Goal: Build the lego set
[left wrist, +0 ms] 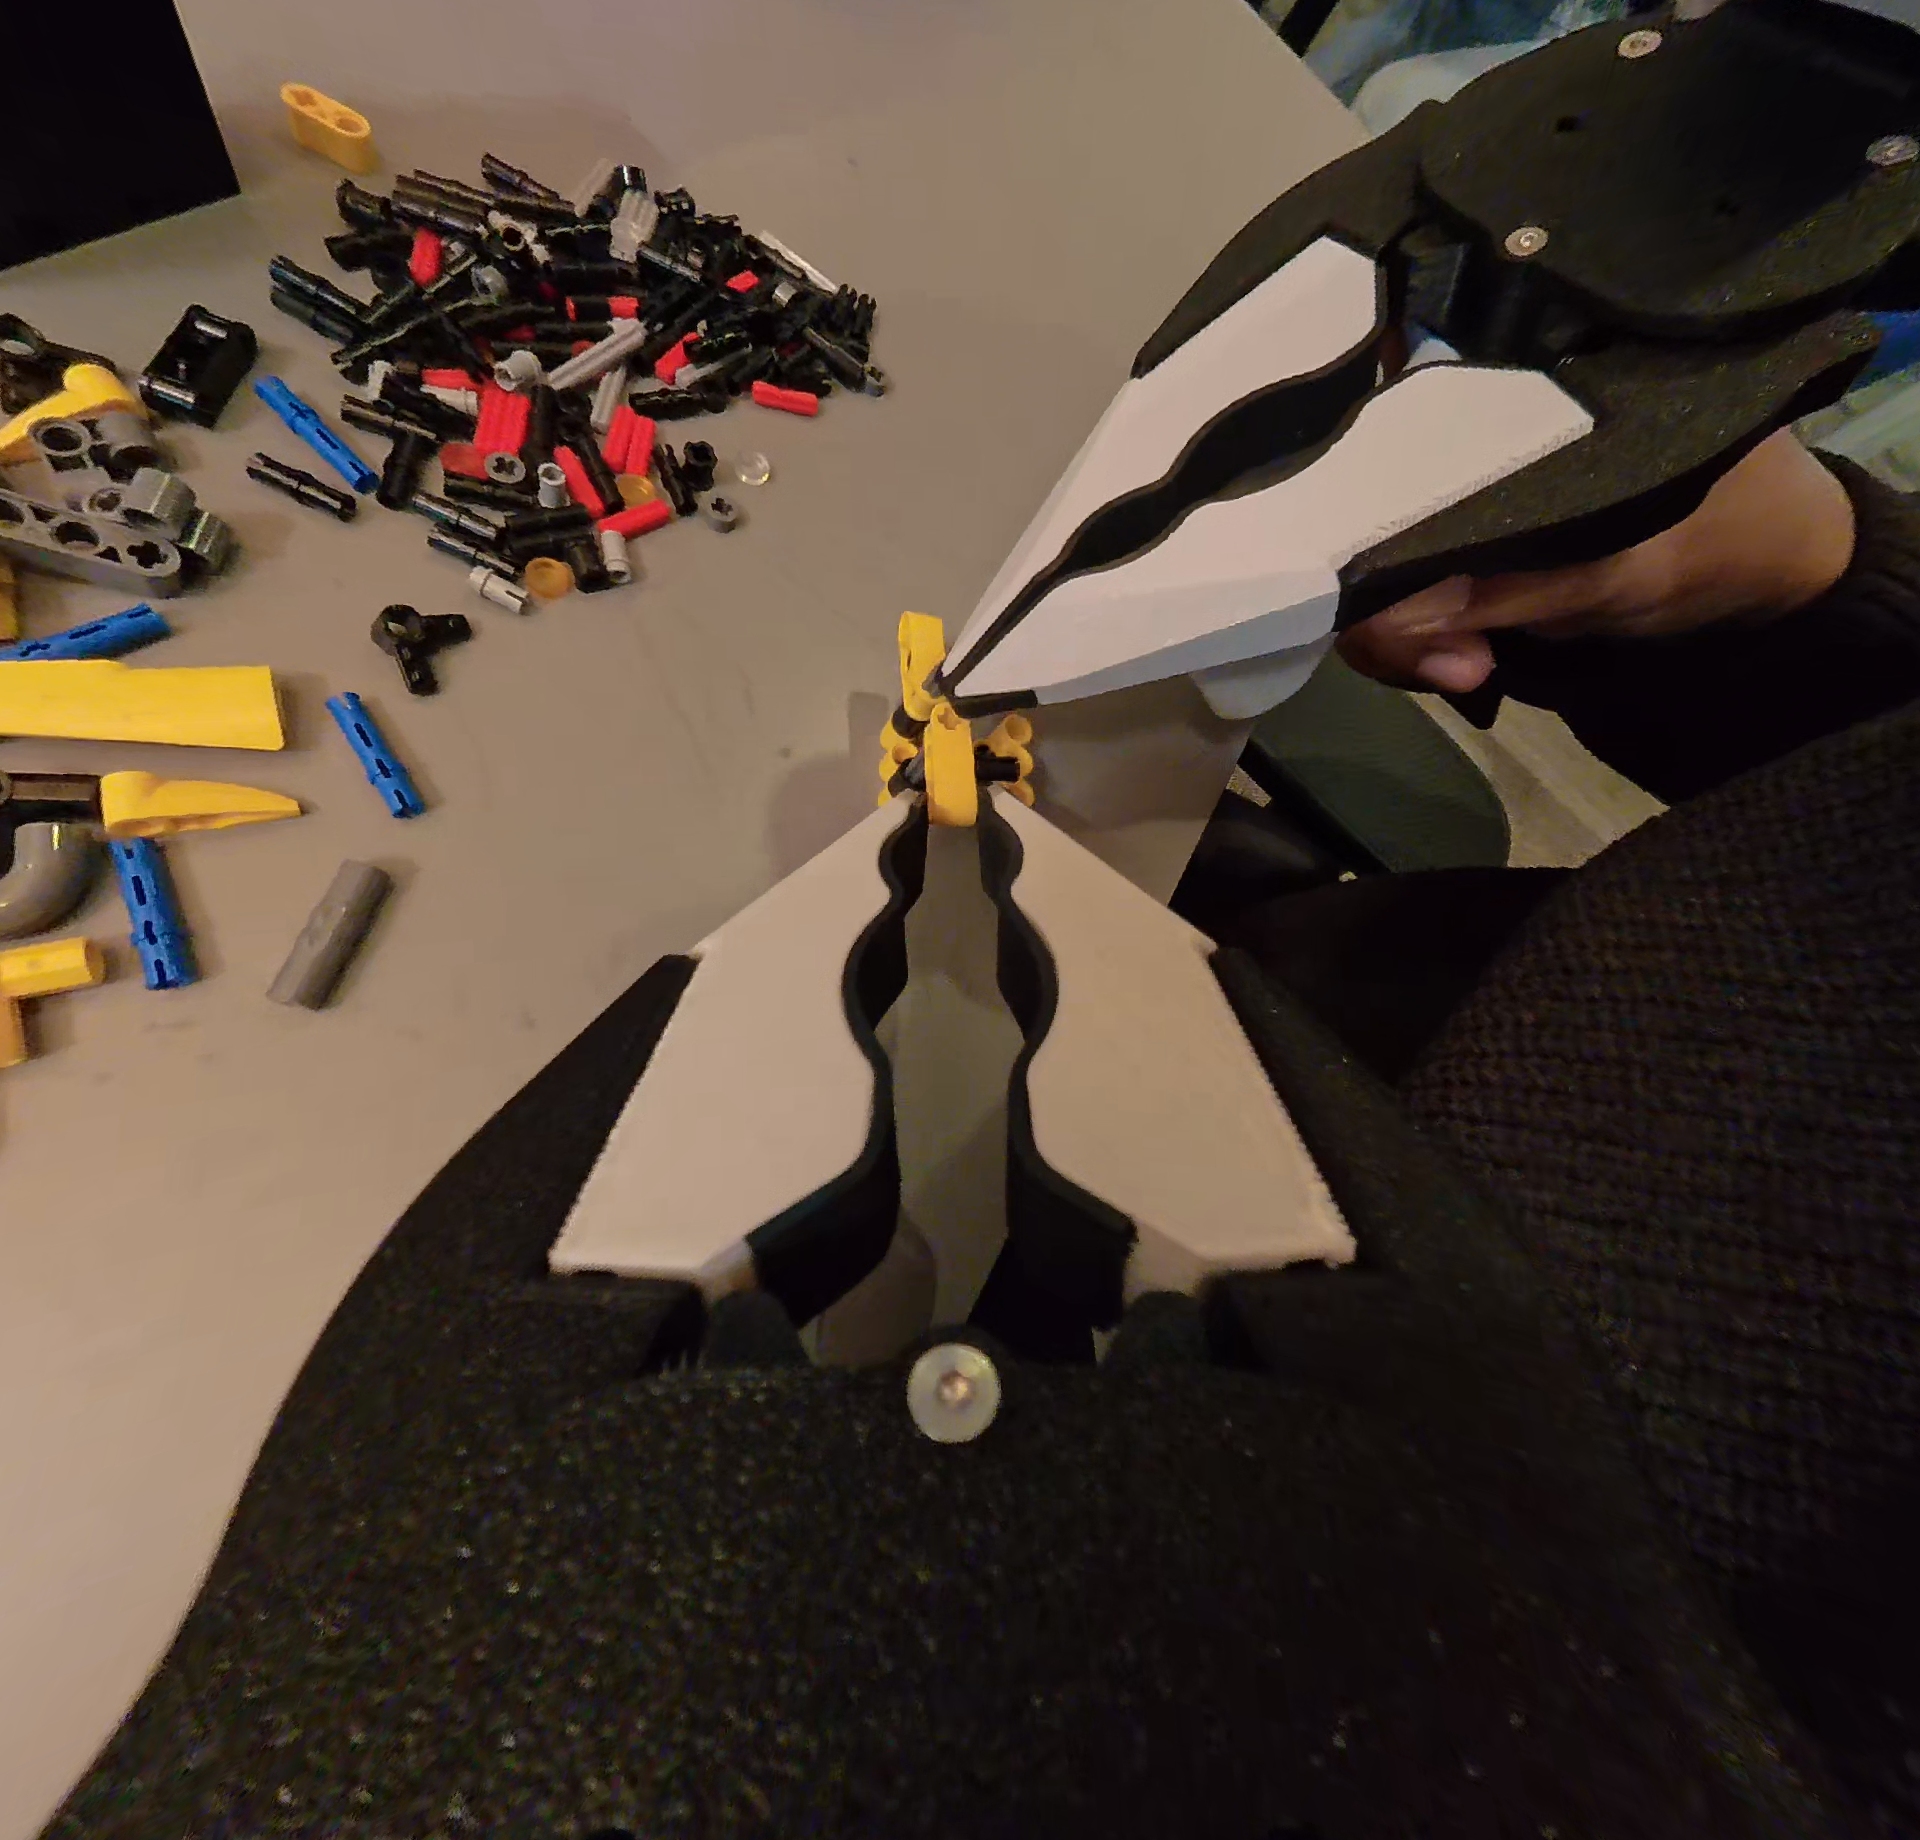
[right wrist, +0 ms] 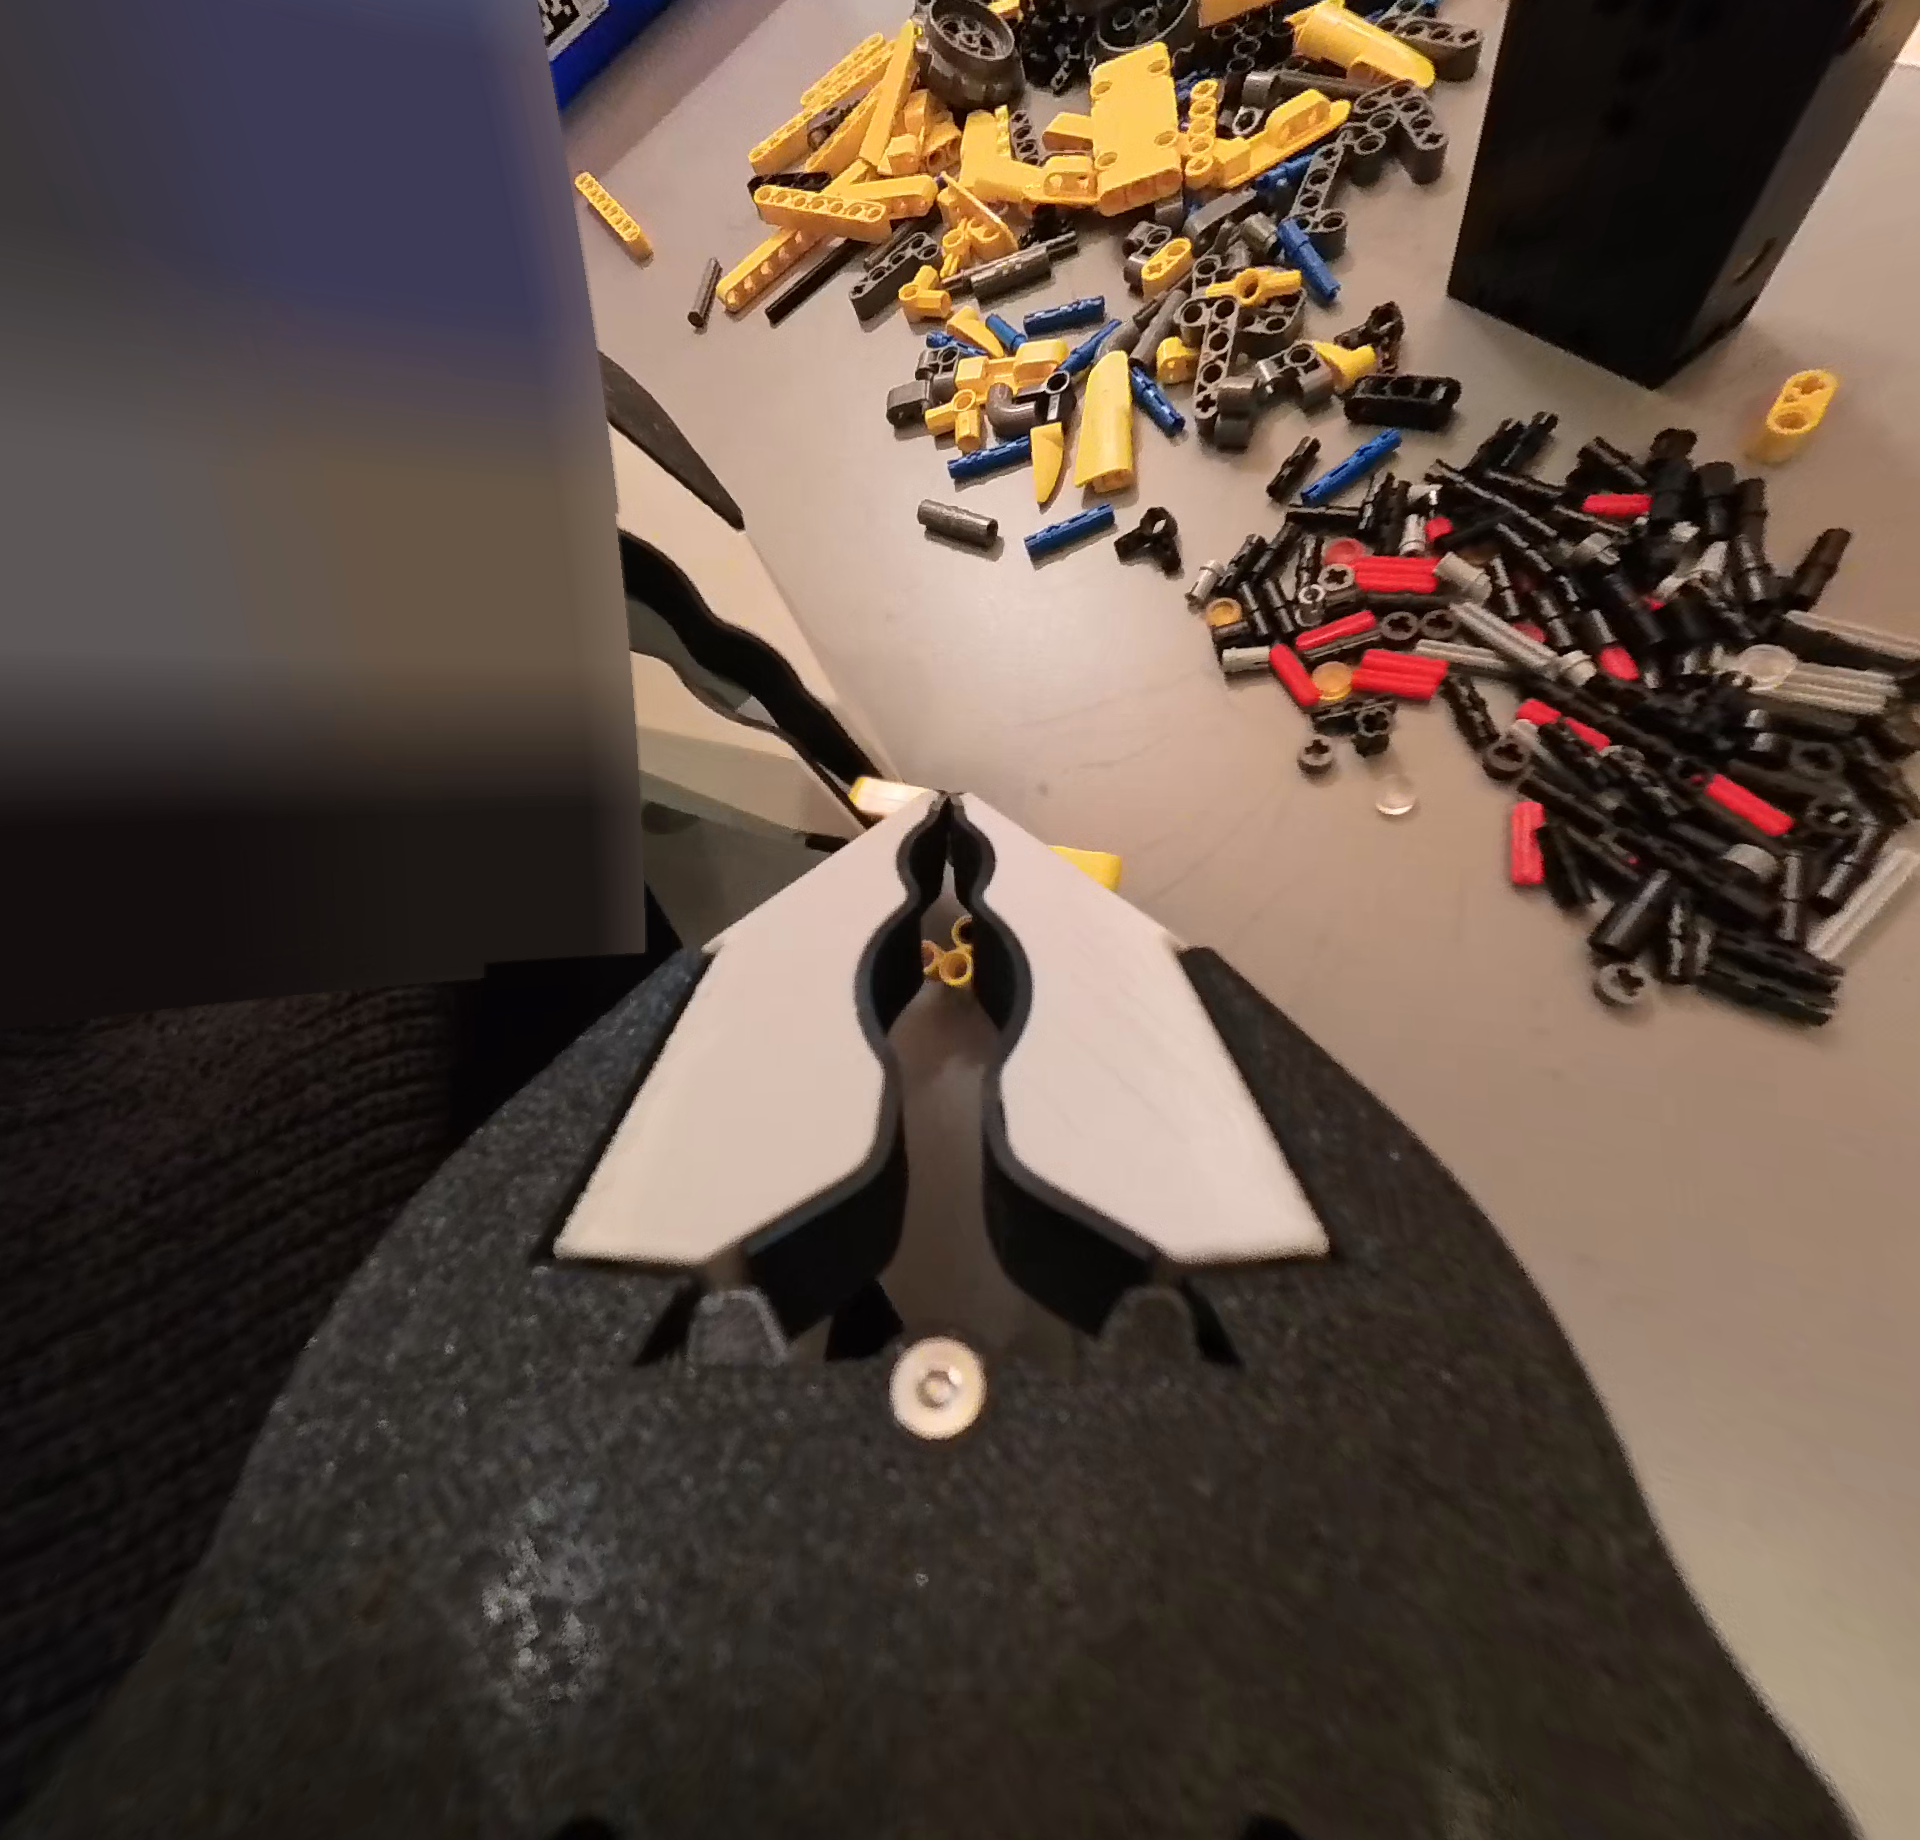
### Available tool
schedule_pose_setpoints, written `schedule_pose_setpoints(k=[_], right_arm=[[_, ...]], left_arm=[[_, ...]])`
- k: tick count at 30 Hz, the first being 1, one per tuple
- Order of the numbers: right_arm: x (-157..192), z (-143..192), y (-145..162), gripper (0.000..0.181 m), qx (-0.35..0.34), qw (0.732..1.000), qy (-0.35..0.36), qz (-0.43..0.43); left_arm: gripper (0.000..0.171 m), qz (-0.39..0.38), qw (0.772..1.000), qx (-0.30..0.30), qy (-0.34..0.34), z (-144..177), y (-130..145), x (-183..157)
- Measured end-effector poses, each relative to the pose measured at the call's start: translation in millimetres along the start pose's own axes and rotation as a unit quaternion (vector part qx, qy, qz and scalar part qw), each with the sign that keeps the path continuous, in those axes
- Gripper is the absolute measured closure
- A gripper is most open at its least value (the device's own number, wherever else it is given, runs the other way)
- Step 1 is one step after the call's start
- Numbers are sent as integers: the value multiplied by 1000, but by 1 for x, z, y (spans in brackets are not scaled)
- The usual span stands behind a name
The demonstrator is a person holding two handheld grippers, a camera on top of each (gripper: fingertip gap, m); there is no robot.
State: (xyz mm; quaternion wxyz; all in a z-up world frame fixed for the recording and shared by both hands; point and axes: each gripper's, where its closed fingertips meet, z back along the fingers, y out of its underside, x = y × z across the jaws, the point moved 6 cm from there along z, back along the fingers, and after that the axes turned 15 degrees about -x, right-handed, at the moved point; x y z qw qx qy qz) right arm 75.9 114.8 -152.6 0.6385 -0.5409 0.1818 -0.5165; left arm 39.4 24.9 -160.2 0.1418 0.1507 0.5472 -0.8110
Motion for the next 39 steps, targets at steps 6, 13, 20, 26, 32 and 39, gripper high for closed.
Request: schedule_pose_setpoints(k=[6, 13, 20, 26, 32, 39], right_arm=[[0, 0, 0, 181, 4, 1000, 1, -5], [-1, 2, 0, 181, 17, 1000, -1, -10], [-2, 2, 0, 181, 8, 1000, -4, -16], [-3, 2, 0, 181, 17, 1000, -10, -9], [-2, 3, 0, 181, 23, 1000, -17, 10], [-1, 4, 2, 181, -1, 999, -10, 44]], left_arm=[[163, 5, 1000, 4, 4, -2, 1, 0], [163, -13, 1000, 3, -6, -1, -1, -1], [163, -17, 1000, 4, -9, -2, -2, 0], [164, -57, 998, 5, -23, -3, -1, -4], [164, -65, 998, 6, -24, -2, 0, -6], [164, -79, 996, 4, -35, -5, 1, -7]])
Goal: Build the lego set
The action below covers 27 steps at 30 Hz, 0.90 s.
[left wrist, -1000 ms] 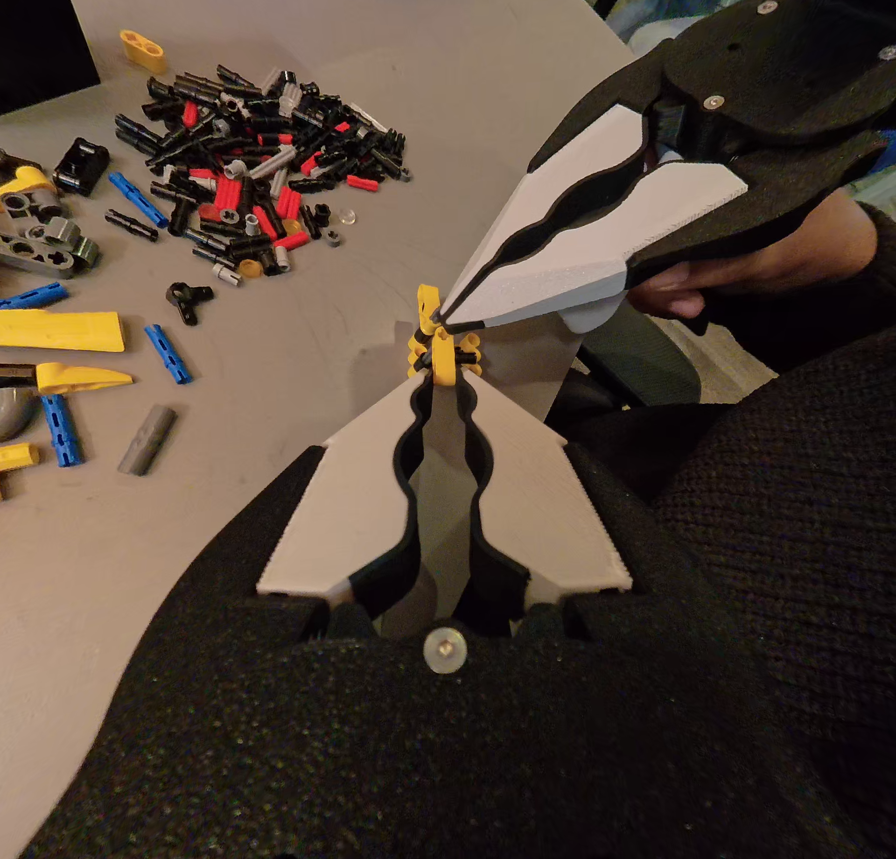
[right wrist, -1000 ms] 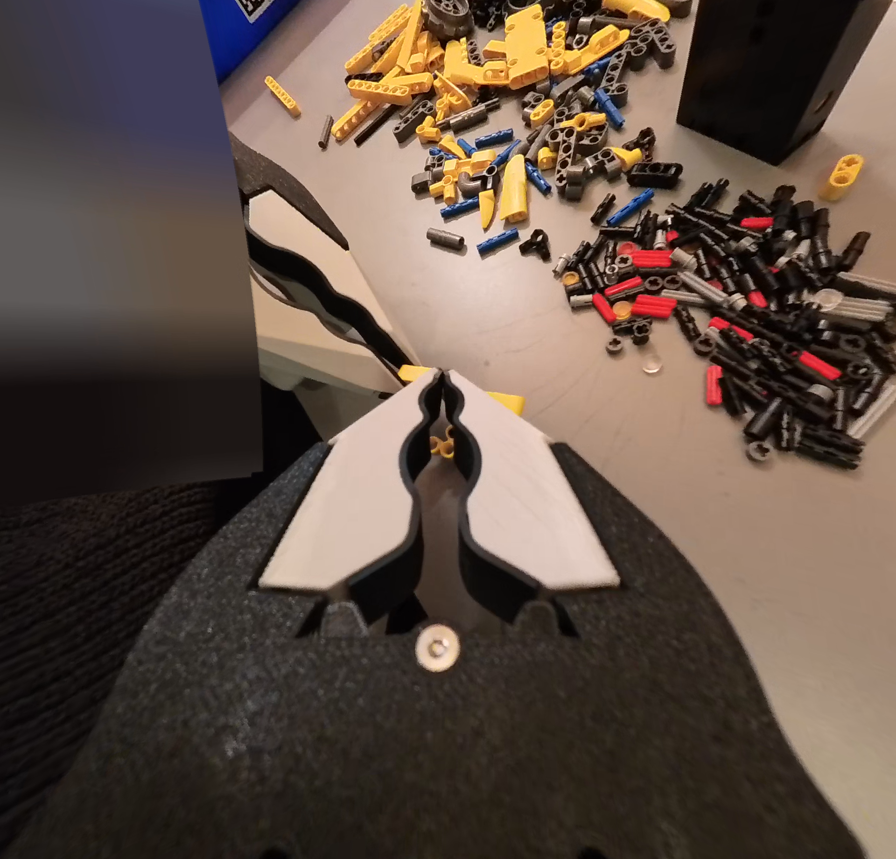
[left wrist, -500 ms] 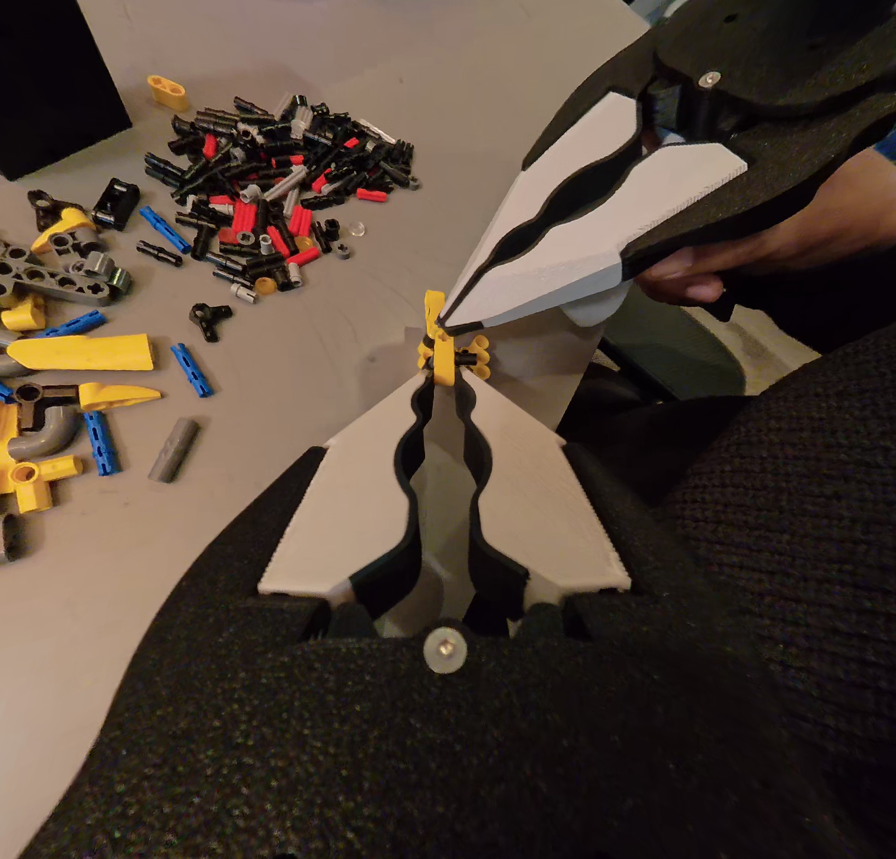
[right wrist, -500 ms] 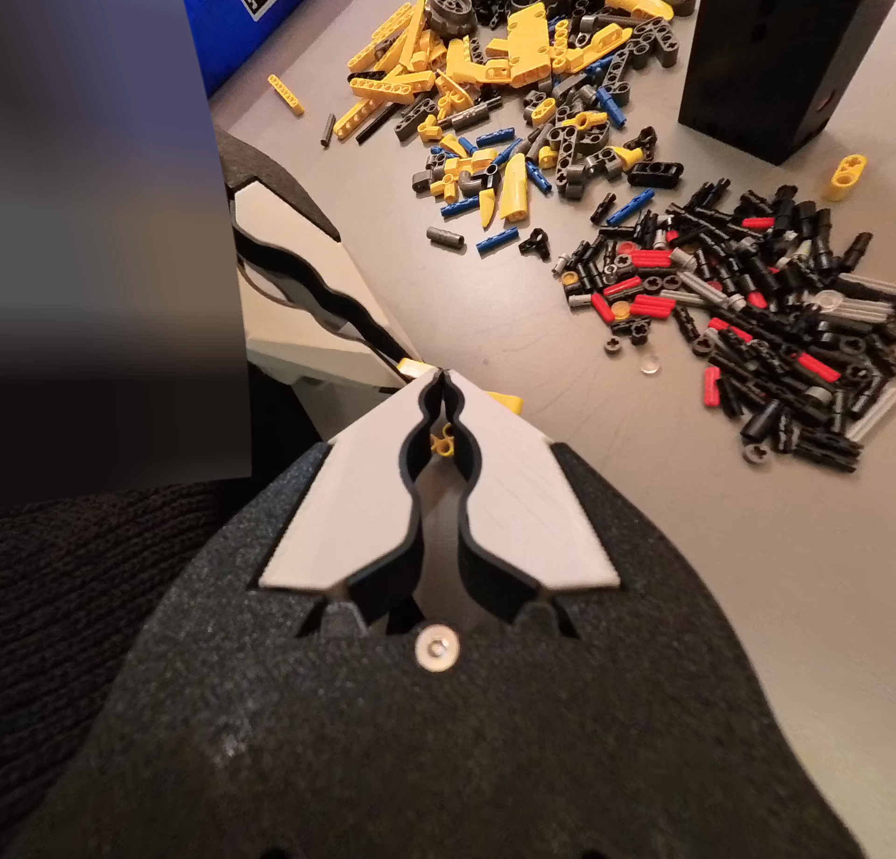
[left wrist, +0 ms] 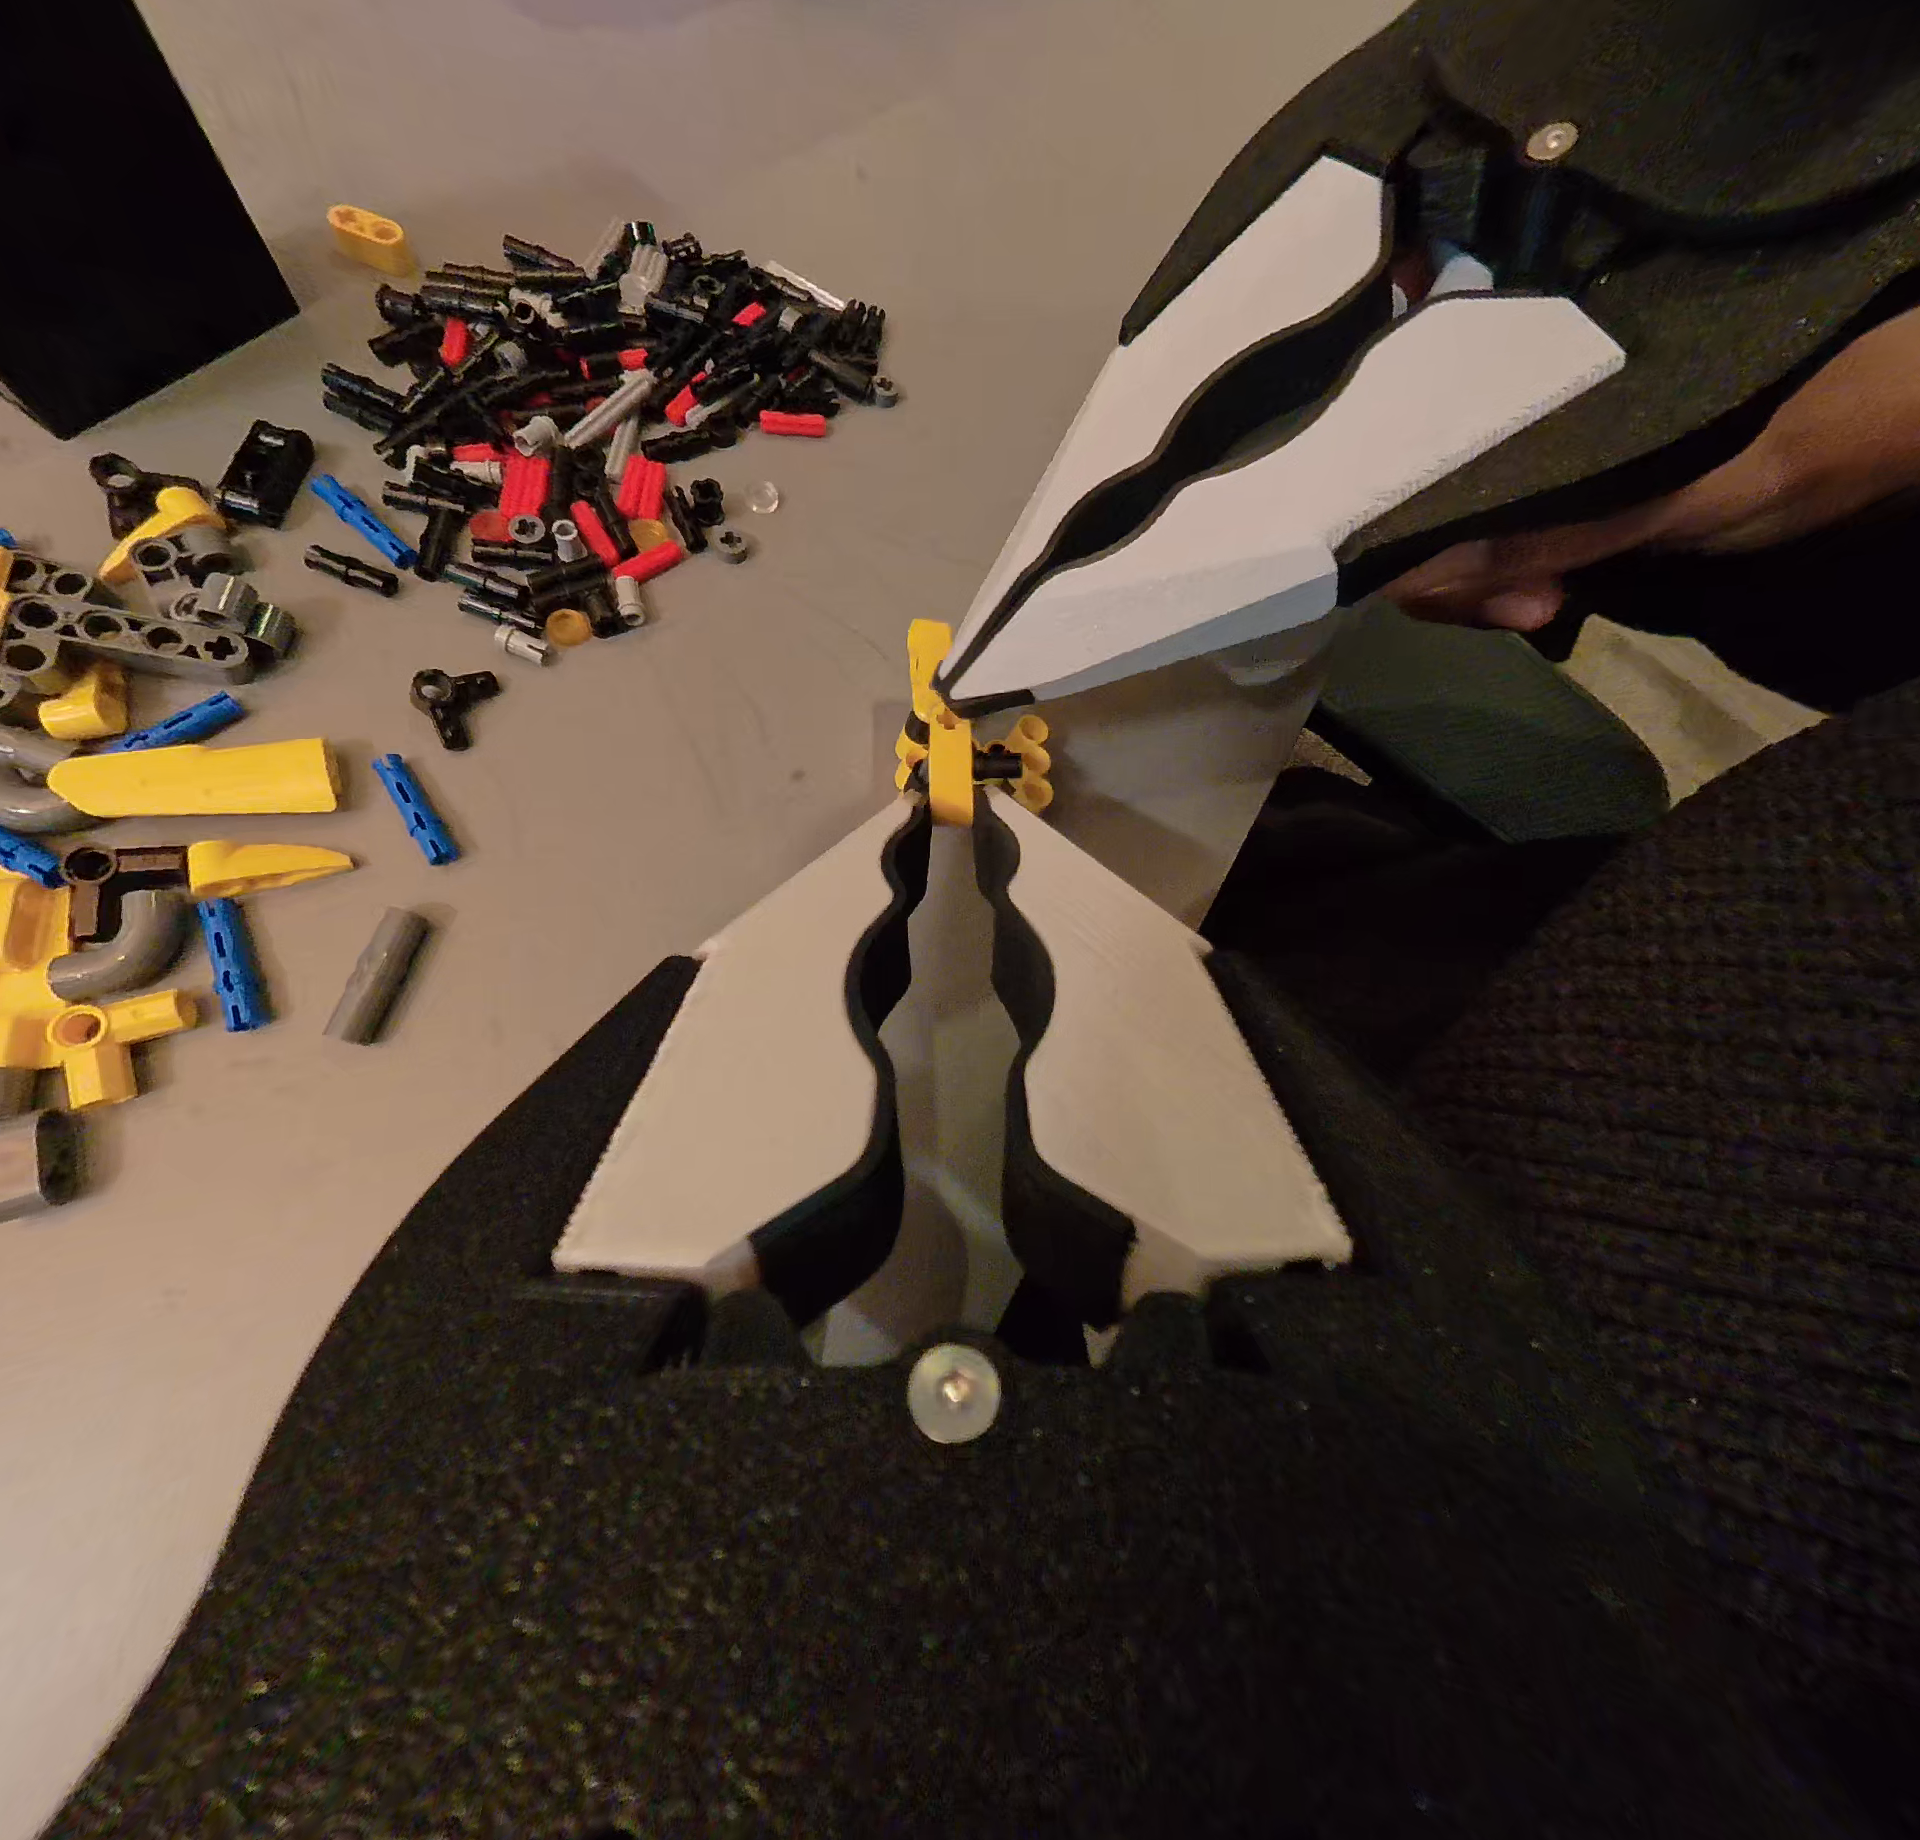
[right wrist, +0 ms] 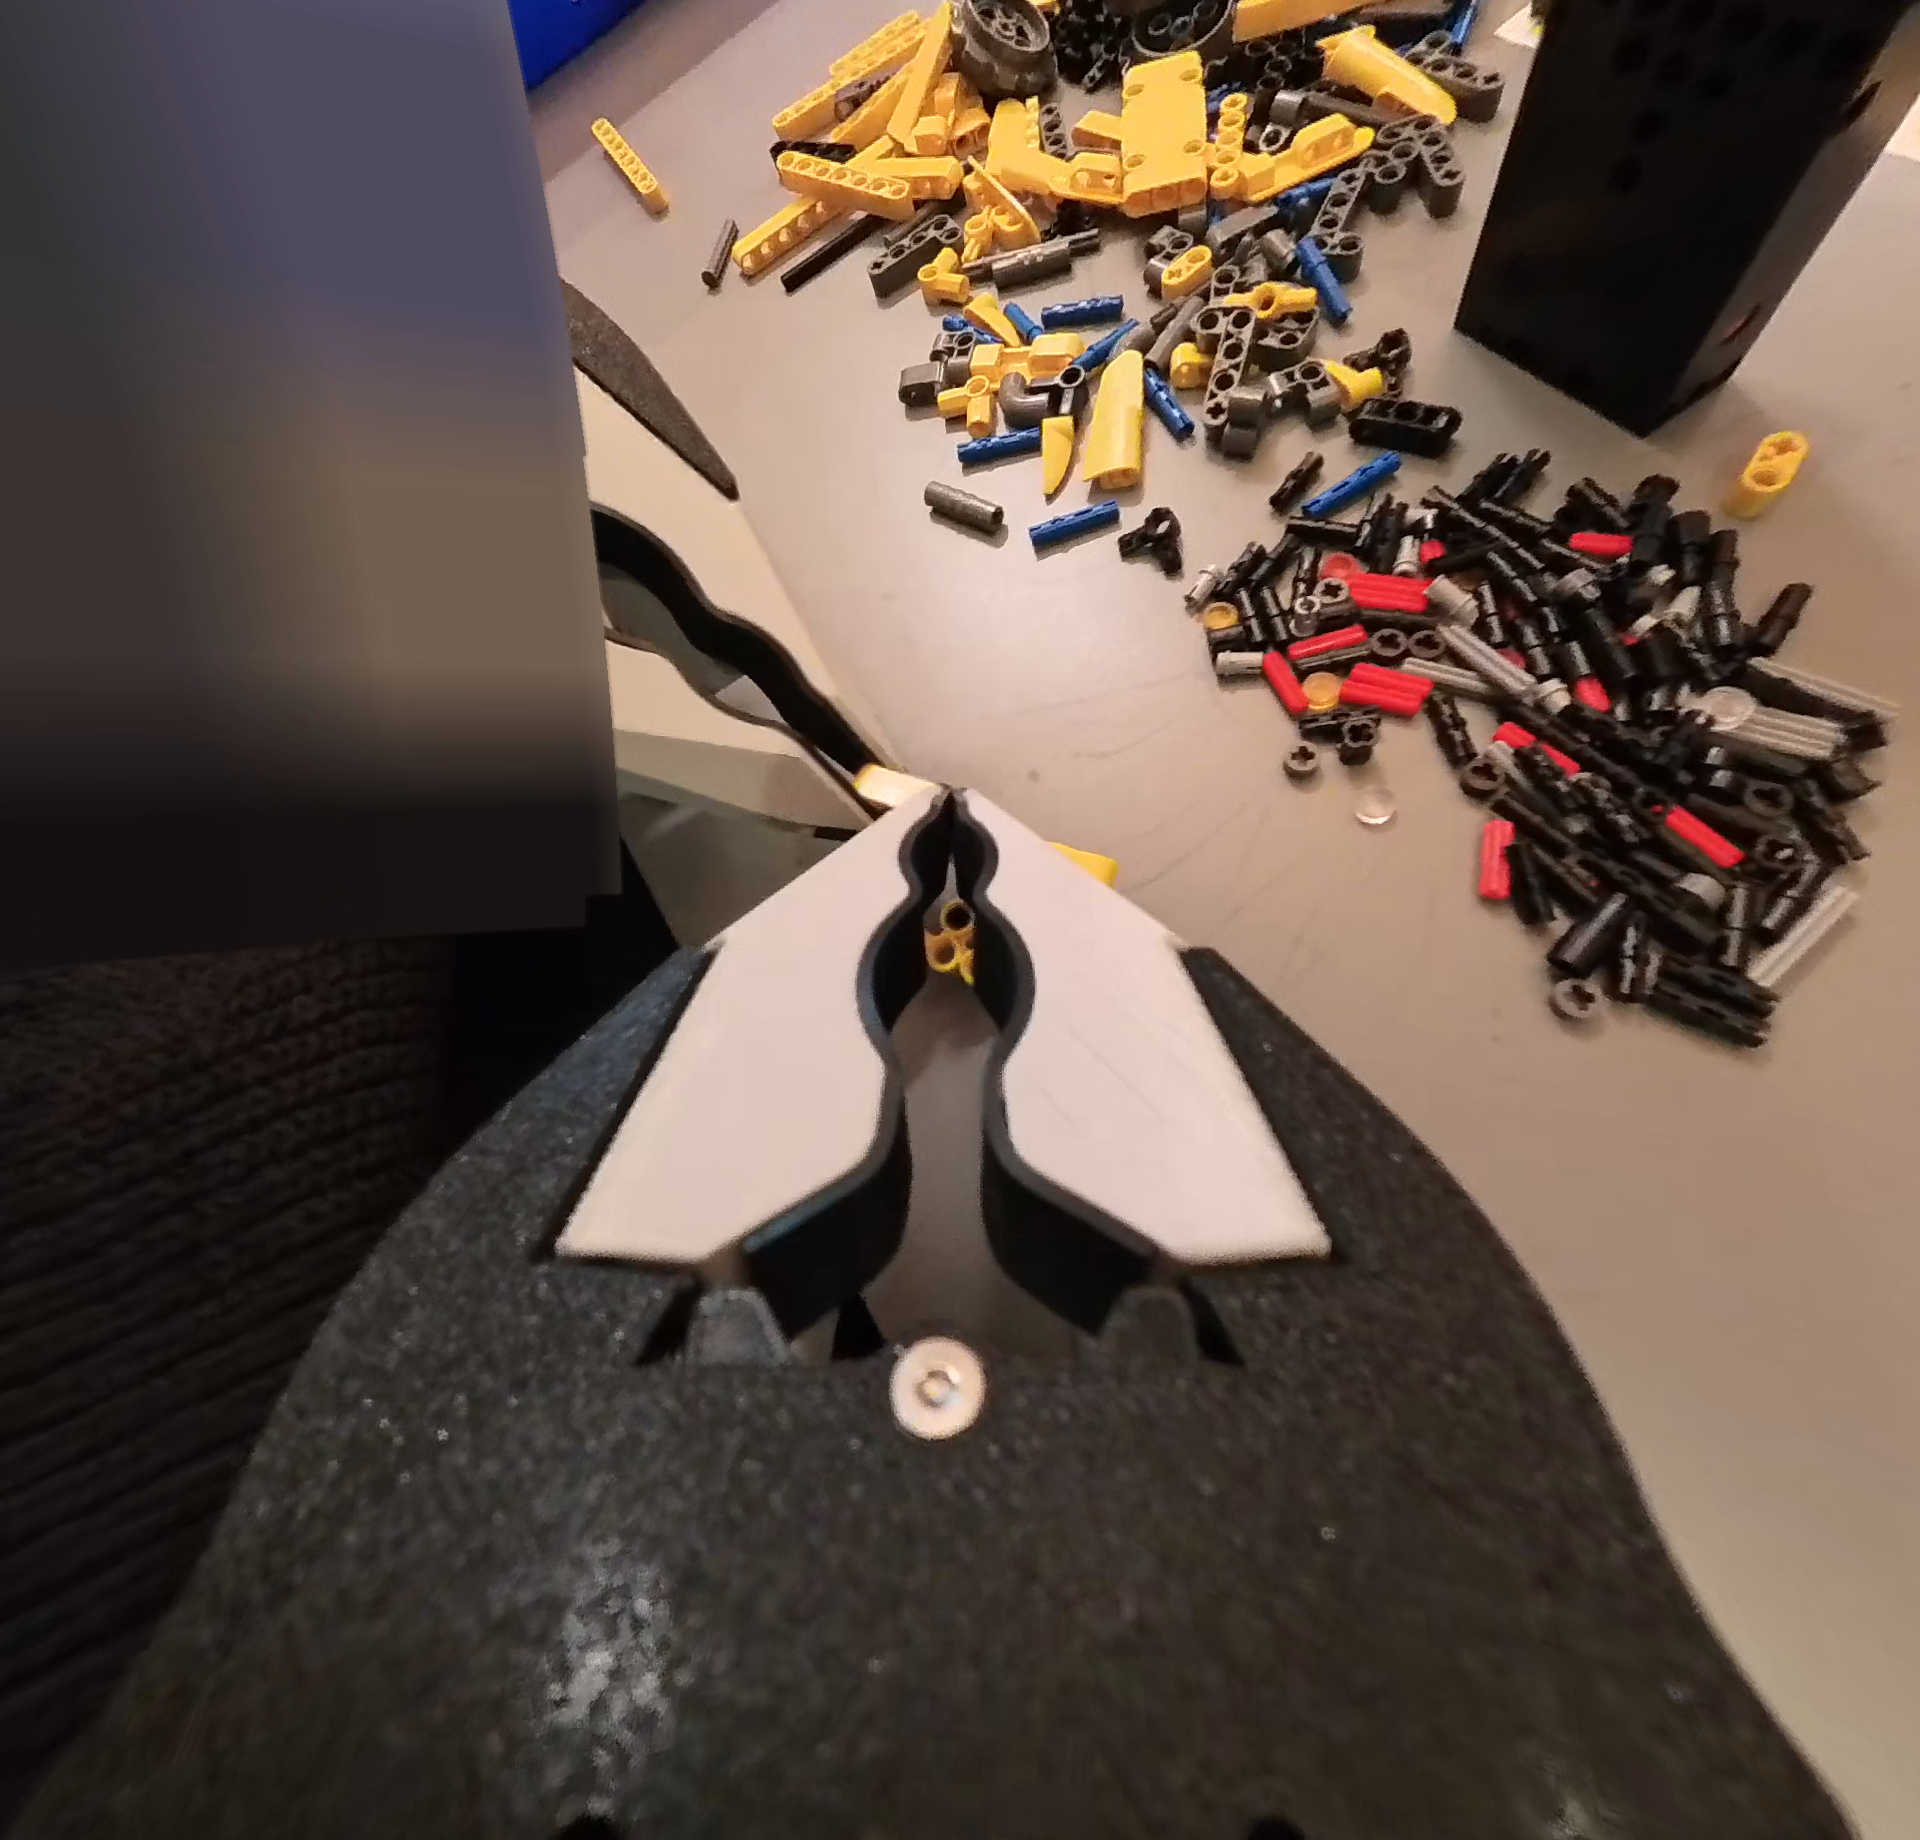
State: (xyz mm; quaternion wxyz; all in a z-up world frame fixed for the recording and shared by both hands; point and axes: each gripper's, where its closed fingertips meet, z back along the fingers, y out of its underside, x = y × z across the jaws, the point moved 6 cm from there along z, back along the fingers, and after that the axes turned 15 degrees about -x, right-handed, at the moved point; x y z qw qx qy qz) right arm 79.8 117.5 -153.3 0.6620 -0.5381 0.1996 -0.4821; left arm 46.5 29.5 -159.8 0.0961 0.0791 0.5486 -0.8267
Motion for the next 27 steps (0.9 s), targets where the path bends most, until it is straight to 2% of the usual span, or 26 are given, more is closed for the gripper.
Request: schedule_pose_setpoints(k=[5, 8, 10, 13, 18, 27], right_arm=[[5, 0, 3, 181, -30, 998, 17, 59], [8, 1, 6, 181, -54, 993, 31, 100], [8, 1, 7, 181, -70, 993, 30, 89], [5, 1, 10, 181, -96, 995, 15, 28], [5, 0, 10, 181, -99, 995, 13, 18], [8, -2, 15, 181, -80, 993, 26, 85]], left_arm=[[165, -70, 997, -3, -37, -1, 3, -5], [164, -48, 998, -7, -32, 0, 3, -4], [164, -49, 998, -9, -35, 0, 3, -4], [164, -55, 998, -13, -39, 2, 2, -5], [164, -56, 997, -17, -43, 2, 2, -5], [164, -110, 991, -6, -72, 0, 9, -8]])
